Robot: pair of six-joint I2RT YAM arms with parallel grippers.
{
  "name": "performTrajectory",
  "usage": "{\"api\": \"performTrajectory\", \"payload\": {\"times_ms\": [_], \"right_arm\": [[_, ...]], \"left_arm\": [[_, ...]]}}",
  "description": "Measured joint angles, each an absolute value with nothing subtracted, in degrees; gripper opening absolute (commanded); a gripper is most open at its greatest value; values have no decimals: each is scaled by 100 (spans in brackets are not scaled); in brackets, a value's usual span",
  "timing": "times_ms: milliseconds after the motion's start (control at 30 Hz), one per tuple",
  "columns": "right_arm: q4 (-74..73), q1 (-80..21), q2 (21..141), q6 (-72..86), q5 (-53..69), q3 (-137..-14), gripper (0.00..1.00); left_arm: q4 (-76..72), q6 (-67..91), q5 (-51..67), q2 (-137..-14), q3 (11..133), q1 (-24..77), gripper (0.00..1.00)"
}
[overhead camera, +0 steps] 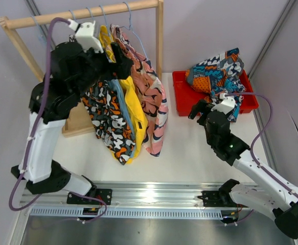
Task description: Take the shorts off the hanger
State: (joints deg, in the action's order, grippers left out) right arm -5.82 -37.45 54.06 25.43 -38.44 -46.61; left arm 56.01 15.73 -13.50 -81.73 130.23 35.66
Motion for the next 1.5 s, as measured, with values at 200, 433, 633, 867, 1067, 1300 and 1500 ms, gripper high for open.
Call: {"api": "performTrajectory", "payload": {"times_ms": [200,433,633,867,1067,1300,1500], "right_arm": [[-646,-3739,5013,2519,-3955,-4368,99],[-703,-3675,4812,2495,-3983,-4115,100],[-725,-3625,4727,2497,-3986,-3929,99],[-836,-3498,4462,2486,-3986,-3745,100],[-871,-3330,4202,2432,-3981,-3640,99],[-875,-3203,4158,2386,-3948,-3492,99],[-913,-3153,4056,2390,-3896,-3382,99]], "left_arm": [[5231,1863,-650,-8868,13109,3579,99],[4825,2082,-298,-9472,13109,3610,99],[4543,2128,-320,-9723,13128,3614,99],[4381,2134,-849,-10116,13133,3618,99],[4106,2084,-1378,-10359,13133,3614,86],[3610,2073,-1662,-10604,13133,3603,24],[3680,2095,-1802,-10713,13133,3599,0]]}}
